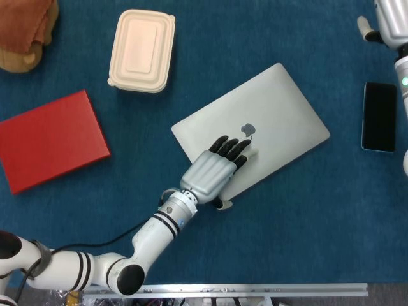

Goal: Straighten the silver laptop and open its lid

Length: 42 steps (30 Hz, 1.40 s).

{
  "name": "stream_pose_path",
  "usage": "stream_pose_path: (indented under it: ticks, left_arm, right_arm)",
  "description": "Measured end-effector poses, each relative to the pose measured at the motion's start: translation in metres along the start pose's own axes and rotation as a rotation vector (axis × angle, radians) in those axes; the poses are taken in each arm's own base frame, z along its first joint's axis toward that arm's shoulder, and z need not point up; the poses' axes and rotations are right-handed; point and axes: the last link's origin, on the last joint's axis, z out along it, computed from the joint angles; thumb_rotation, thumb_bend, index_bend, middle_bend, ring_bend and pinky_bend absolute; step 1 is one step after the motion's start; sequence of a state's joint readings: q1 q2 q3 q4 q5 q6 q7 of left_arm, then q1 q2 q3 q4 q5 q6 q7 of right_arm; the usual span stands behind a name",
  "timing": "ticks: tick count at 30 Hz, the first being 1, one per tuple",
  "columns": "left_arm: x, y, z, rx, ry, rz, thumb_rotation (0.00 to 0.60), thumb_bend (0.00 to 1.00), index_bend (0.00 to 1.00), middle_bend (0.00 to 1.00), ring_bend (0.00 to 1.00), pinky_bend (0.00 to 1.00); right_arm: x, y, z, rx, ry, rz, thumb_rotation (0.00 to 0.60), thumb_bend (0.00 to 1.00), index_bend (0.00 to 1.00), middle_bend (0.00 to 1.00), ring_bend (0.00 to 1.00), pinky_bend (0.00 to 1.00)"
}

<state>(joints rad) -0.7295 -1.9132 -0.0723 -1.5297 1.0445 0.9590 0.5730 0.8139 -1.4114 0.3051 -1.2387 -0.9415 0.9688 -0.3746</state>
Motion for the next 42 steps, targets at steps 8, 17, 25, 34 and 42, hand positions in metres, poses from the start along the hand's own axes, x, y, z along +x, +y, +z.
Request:
stream_pose_path:
  ticks: [8,17,25,34,42]
  left_arm:
    - [0.000,-0.011,-0.005,0.015,-0.001,0.022,0.600,0.14,0.00,0.00,0.00,0.00]
    - [0.007,-0.026,-0.006,0.040,0.026,0.073,0.600,0.14,0.00,0.00,0.00,0.00]
    - [0.019,-0.045,-0.004,0.072,0.048,0.126,0.600,0.14,0.00,0.00,0.00,0.00]
    - [0.030,-0.059,-0.002,0.101,0.071,0.137,0.600,0.14,0.00,0.00,0.00,0.00]
    - [0.035,-0.066,-0.005,0.118,0.083,0.147,0.600,0.14,0.00,0.00,0.00,0.00]
  right_arm:
    - [0.000,-0.004,-0.002,0.004,0.001,0.003,0.600,0.29,0.00,0.21,0.04,0.04]
    - [0.001,-0.008,-0.003,0.009,0.003,0.004,0.600,0.29,0.00,0.21,0.04,0.04]
    - [0.003,-0.013,-0.004,0.013,0.009,0.002,0.600,0.29,0.00,0.21,0.04,0.04]
    - [0.003,-0.021,-0.005,0.023,0.011,-0.003,0.600,0.29,0.00,0.21,0.04,0.04]
    - [0.004,-0.023,-0.007,0.025,0.009,-0.004,0.600,0.29,0.00,0.21,0.04,0.04]
